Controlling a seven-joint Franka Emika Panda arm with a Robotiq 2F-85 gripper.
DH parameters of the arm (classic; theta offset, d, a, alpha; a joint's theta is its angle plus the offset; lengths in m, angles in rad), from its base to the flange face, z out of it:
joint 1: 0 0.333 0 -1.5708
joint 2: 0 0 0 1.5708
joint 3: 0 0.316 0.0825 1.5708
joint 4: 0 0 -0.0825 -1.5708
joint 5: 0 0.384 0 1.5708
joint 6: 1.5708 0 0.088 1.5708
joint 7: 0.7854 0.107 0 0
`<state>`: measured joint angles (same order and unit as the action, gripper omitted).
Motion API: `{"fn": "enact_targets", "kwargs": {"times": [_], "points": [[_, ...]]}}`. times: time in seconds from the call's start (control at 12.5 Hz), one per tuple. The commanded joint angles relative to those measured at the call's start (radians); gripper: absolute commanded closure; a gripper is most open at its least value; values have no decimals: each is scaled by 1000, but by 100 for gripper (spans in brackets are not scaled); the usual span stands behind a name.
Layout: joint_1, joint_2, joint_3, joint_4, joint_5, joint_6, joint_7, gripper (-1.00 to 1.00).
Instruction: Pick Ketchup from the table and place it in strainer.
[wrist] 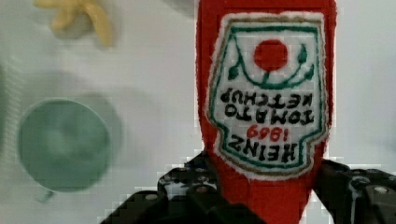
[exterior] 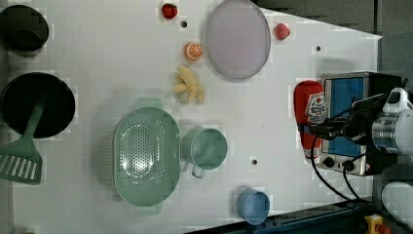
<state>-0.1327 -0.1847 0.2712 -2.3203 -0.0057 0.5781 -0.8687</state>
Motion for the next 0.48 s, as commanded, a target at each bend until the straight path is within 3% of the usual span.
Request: {"fn": "enact_targets", "kwargs": {"times": [0.08,0.48], "points": [[47,7,127,31,13,-23,220,-21],[61,54,338,46,42,15,575,-21]]}}
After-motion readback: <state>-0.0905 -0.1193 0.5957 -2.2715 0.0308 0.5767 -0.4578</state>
